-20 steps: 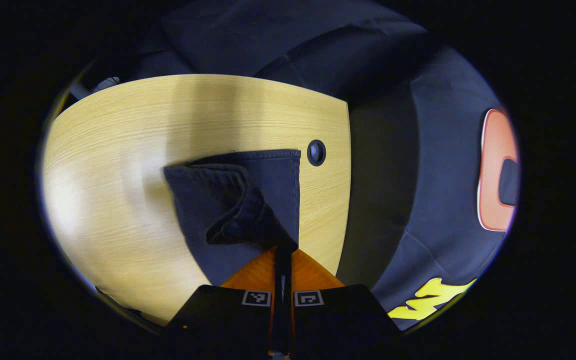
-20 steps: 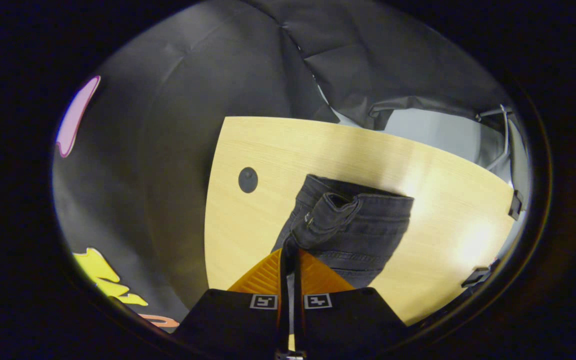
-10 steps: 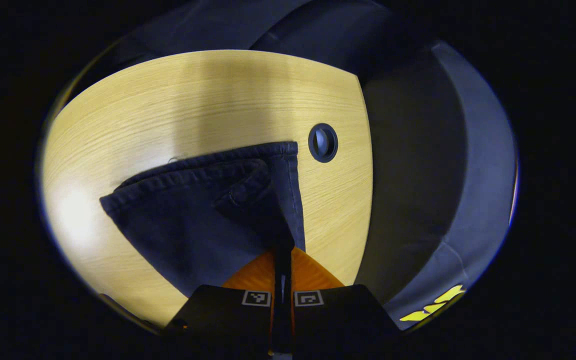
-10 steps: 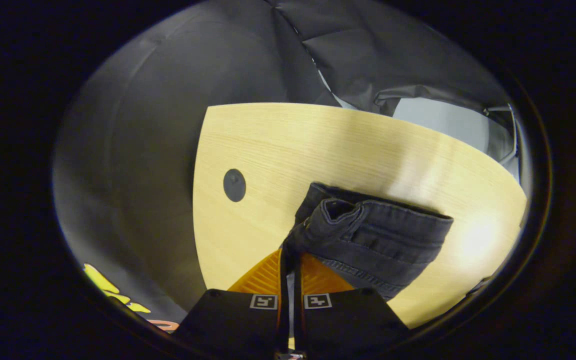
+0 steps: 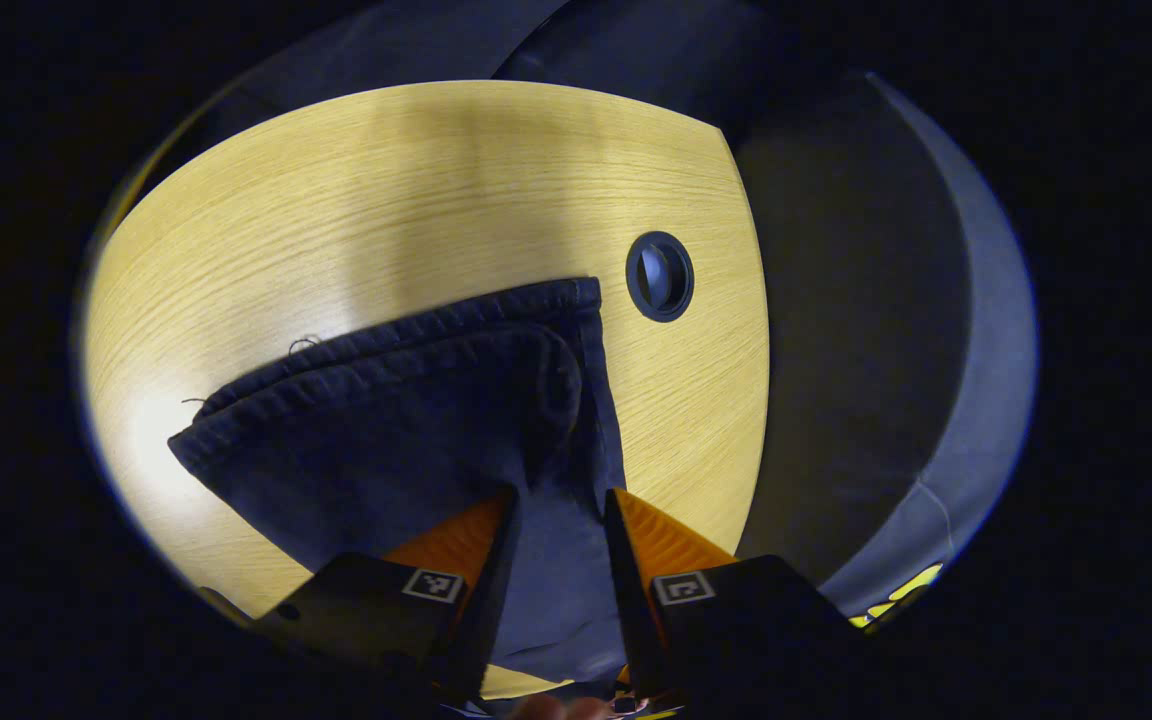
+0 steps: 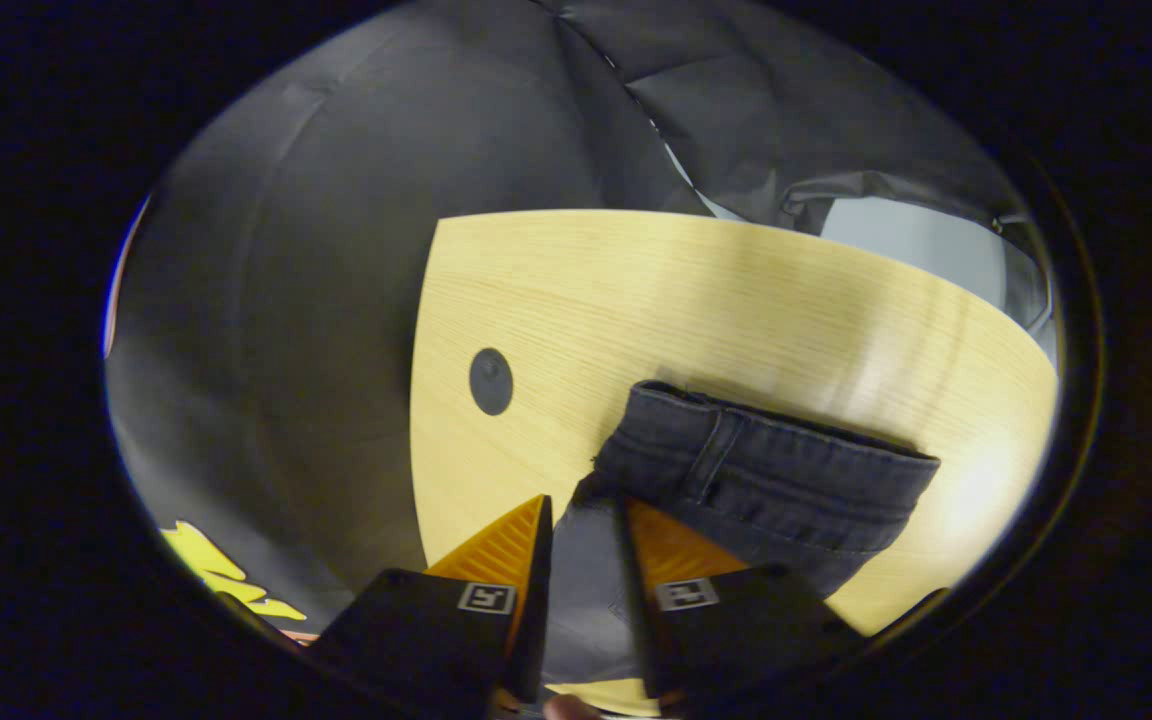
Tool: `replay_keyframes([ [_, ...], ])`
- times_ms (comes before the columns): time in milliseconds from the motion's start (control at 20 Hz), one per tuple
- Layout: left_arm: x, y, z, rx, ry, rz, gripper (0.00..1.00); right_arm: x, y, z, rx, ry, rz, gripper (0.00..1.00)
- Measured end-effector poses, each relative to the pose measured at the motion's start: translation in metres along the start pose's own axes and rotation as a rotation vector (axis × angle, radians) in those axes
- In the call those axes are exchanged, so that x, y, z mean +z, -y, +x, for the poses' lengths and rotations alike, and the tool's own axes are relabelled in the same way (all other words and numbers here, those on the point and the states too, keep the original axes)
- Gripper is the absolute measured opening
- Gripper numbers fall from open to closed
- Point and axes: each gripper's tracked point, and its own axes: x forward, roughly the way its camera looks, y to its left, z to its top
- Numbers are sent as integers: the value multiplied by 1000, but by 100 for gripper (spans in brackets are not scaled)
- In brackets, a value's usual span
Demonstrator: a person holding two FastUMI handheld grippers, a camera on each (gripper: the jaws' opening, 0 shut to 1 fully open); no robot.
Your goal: Grasp the waist and the cuffs of the jeans and fold them to make the two legs overlap; first hold the waist and fold one-third of the jeans toward the cuffs, then hold the cuffs and fold the remaining one-third in the same direction to finish folding.
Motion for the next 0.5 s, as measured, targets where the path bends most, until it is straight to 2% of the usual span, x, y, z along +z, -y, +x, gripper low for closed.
replay_keyframes([
  [50,-7,6,-8,-3,-4,3,76,-1,-4,-6,22,12,-10,38],
  [100,-13,13,-18,-9,-2,2,83,-4,-10,-12,46,16,-20,57],
  [150,-19,22,-31,-22,13,0,84,-8,-13,-20,60,13,-40,58],
  [200,-27,34,-46,-40,20,5,85,-16,-15,-28,71,11,-79,88],
  [250,-37,49,-64,-61,30,36,85,-22,-16,-38,72,22,-136,90],
  [350,-59,75,-105,-69,80,181,85,-35,-16,-64,63,73,-299,90],
  [400,-72,88,-129,-71,114,281,85,-41,-16,-76,58,108,-396,82],
  [450,-86,103,-155,-81,156,382,85,-48,-17,-93,50,149,-495,82],
  [500,-102,120,-182,-101,198,486,85,-55,-20,-111,49,202,-597,90],
])
